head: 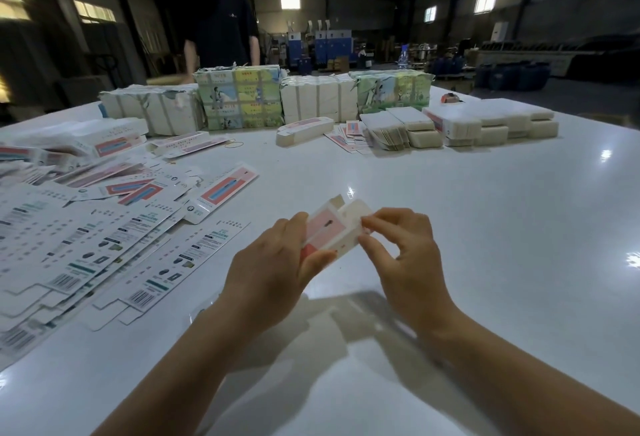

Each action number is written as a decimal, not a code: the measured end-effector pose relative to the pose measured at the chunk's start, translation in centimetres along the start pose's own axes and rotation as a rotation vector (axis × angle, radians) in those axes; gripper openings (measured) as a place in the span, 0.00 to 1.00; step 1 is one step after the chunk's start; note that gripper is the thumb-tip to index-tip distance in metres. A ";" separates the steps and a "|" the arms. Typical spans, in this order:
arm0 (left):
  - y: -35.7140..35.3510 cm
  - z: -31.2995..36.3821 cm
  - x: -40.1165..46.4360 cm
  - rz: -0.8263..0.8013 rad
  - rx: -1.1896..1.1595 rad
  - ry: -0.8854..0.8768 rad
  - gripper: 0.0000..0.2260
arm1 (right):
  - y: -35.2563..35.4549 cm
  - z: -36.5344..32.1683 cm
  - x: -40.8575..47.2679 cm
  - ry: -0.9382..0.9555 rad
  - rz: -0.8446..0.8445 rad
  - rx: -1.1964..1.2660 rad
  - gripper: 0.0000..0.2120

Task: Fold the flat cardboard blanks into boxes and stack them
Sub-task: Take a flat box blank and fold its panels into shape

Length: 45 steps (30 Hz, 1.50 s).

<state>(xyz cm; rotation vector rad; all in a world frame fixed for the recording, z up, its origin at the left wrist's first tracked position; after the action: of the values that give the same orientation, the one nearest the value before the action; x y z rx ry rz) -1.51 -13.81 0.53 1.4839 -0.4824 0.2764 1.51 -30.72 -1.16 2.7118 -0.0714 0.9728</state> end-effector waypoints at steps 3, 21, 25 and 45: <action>-0.2 0.2 -0.1 -0.009 -0.017 -0.018 0.32 | -0.2 0.0 0.0 -0.049 -0.066 0.066 0.09; -0.7 -0.4 -0.5 -0.114 0.056 -0.022 0.38 | -1.3 -1.3 -1.1 -0.027 -0.261 0.065 0.26; -1.1 0.0 -0.5 -0.100 0.180 -0.009 0.41 | -2.4 -1.0 -1.8 -0.108 -0.263 0.045 0.24; -1.2 1.1 -0.6 -0.063 0.277 -0.052 0.32 | -1.1 1.3 -0.1 -1.076 0.048 1.055 0.14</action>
<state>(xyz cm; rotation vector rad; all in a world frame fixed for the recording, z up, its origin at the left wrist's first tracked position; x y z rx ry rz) -1.67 -14.89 -0.79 1.7765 -0.4504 0.2630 2.35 -29.96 -2.44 3.8061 0.2474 -0.8280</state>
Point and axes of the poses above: each hand's wrist, its own x-axis towards the middle knuckle, its own y-axis out of the back of the hand, z = x × y, the point moved 3 cm from there along x, towards the middle knuckle, and after that the axes turned 11 degrees about x, right-handed, at the moved point
